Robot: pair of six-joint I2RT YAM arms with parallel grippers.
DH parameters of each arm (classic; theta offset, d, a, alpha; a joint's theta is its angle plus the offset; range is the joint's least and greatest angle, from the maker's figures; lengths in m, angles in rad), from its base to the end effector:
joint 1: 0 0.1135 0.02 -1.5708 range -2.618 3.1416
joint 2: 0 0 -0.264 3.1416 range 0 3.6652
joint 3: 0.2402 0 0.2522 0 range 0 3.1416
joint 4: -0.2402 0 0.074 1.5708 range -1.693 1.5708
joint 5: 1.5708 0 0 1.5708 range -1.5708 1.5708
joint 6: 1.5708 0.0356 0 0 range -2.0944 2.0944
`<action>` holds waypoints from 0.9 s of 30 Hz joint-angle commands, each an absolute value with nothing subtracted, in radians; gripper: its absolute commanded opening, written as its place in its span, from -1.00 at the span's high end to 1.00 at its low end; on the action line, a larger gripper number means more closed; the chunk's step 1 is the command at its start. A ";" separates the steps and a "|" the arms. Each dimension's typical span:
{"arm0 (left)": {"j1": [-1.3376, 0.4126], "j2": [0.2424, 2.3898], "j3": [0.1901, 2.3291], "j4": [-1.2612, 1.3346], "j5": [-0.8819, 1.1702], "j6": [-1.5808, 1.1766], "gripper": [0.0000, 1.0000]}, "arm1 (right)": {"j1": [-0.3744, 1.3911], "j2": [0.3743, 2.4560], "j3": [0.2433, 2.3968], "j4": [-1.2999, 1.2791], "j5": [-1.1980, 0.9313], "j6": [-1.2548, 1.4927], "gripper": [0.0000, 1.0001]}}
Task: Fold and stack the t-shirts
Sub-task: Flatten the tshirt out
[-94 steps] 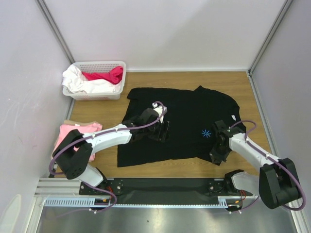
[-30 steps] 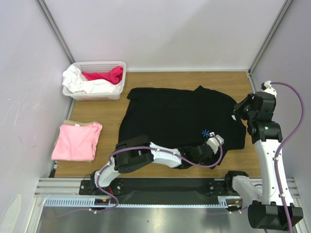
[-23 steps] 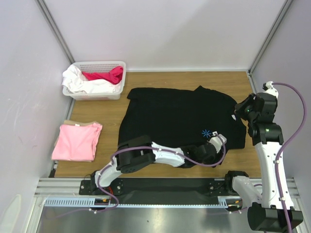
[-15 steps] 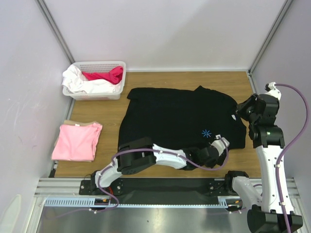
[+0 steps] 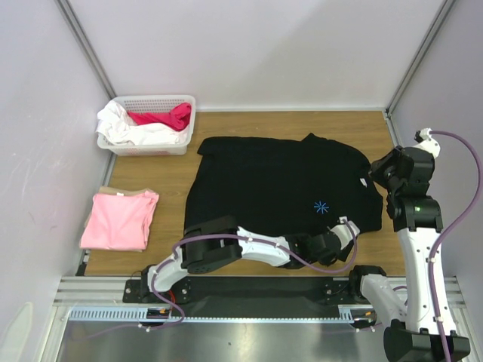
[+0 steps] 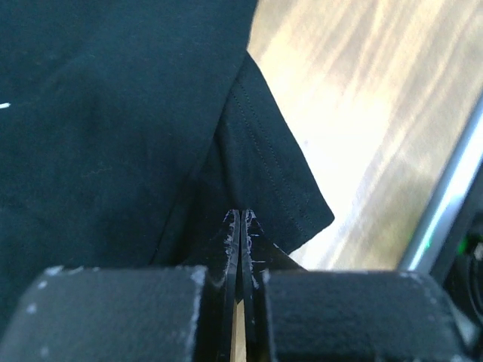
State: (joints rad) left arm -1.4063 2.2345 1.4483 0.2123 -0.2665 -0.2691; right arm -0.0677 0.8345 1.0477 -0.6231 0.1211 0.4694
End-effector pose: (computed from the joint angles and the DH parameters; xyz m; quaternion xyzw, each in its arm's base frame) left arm 0.0893 -0.4810 0.1317 0.4152 0.7678 -0.2740 0.4038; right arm 0.1690 -0.0158 0.3760 0.2535 0.7960 0.0596 0.5465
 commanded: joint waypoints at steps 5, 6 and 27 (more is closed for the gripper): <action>-1.454 2.192 1.413 0.095 -0.170 -0.196 0.99 | -0.072 0.841 1.011 -0.571 0.167 0.488 0.63; -1.454 2.194 1.419 0.083 -0.164 -0.189 1.00 | -0.074 0.853 1.002 -0.562 0.170 0.491 0.63; -1.457 2.082 1.272 0.051 0.146 -0.094 0.99 | -0.074 1.175 0.738 -0.307 -0.025 0.537 0.72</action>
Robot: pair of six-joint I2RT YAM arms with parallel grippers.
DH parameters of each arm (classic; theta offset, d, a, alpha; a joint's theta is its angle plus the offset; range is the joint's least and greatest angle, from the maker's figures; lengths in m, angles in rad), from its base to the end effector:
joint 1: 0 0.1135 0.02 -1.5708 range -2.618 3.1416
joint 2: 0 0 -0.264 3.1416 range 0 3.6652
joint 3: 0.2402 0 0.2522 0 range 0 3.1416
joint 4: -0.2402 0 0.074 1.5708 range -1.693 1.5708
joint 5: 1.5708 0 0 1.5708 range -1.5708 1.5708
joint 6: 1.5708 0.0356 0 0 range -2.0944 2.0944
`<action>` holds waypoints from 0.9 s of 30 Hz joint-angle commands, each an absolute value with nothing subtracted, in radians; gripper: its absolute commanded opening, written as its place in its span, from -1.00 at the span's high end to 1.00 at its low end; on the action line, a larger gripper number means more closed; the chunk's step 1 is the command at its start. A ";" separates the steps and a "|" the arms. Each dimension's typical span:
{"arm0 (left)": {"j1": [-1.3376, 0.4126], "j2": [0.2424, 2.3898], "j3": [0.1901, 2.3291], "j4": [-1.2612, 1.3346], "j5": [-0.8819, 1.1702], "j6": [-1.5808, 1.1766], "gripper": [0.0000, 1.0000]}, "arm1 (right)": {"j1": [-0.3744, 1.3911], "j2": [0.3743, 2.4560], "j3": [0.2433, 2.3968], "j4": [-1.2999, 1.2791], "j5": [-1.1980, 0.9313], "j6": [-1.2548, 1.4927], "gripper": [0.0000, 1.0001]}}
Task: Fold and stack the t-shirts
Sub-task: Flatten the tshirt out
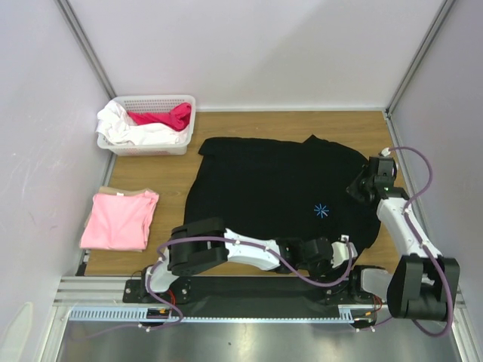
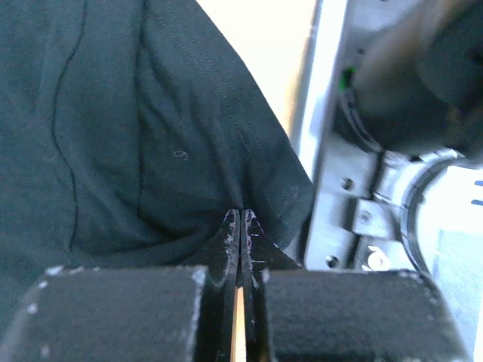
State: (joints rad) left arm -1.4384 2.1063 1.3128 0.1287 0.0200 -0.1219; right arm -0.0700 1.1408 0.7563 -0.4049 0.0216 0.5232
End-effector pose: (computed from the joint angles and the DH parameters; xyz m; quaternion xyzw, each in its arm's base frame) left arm 0.0594 -0.4516 0.1404 0.5535 0.7086 -0.3142 0.3048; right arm 0.2361 -0.0173 0.2394 0.2742 0.8830 0.0758 0.3733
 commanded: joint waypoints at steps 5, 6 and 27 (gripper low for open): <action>-1.462 2.077 1.266 0.055 0.195 -0.074 0.99 | -0.068 1.287 0.719 -0.262 -0.023 0.538 0.74; -1.462 2.080 1.270 0.054 0.201 -0.069 0.99 | -0.064 1.299 0.710 -0.244 -0.018 0.538 0.74; -1.462 2.079 1.255 0.054 0.181 -0.075 0.99 | -0.040 1.612 0.764 -0.118 -0.002 0.552 0.82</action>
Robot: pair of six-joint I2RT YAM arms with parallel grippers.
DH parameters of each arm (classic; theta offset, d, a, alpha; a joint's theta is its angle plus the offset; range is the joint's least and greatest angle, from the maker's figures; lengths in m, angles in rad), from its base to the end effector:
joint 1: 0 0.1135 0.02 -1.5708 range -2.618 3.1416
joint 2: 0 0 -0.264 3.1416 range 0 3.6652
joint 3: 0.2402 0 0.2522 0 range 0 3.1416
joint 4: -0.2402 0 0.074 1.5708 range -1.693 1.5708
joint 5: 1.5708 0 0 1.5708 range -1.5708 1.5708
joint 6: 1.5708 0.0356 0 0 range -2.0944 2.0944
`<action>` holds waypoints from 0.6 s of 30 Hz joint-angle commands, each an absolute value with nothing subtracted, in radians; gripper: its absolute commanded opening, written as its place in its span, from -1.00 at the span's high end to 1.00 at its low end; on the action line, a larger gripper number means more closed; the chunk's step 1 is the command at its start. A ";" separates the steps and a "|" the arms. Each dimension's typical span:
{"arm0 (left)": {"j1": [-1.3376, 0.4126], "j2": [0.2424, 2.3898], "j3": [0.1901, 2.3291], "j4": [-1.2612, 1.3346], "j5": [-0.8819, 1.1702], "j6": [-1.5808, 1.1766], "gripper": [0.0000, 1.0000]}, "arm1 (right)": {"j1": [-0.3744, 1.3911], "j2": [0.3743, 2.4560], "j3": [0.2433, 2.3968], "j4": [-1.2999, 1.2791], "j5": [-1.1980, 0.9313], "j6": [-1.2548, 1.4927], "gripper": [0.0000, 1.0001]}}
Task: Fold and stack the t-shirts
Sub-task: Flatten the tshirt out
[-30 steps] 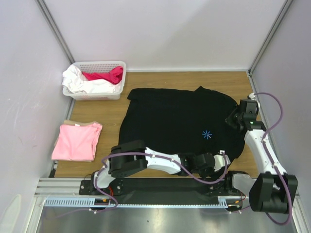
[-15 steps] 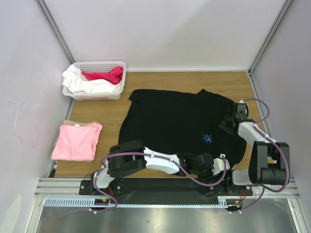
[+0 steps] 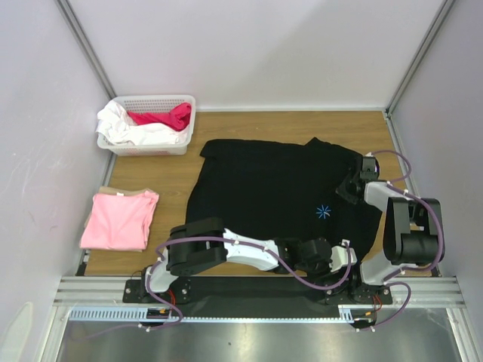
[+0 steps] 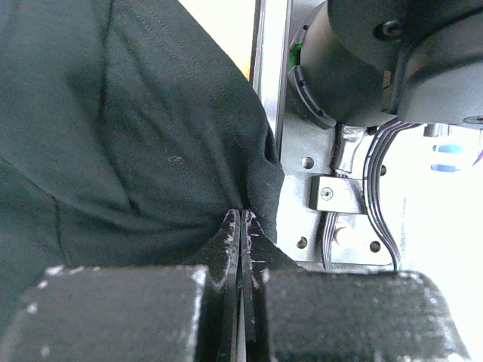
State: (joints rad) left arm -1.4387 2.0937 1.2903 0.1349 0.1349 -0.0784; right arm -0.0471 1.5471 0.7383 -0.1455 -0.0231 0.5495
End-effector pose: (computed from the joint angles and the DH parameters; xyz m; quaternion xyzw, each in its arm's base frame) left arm 0.0546 -0.4475 0.1398 0.5875 0.6796 -0.3433 0.2740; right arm 0.2893 -0.0128 0.1522 0.2767 0.9118 0.0861 0.2911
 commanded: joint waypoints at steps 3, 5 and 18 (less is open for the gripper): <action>-1.460 2.077 1.250 0.054 0.179 -0.071 0.99 | -0.032 1.664 0.798 -0.112 -0.002 0.552 0.84; -1.460 2.077 1.250 0.054 0.176 -0.068 0.99 | -0.026 1.698 0.819 -0.117 -0.002 0.554 0.85; -1.437 2.083 1.246 0.066 0.215 -0.061 0.99 | -0.003 1.784 0.960 -0.110 0.031 0.511 0.82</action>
State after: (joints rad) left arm -1.4326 2.0918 1.2793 0.1551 0.1432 -0.0761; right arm -0.0059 1.7126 0.9192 -0.1543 -0.0147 0.5327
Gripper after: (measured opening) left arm 0.007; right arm 0.087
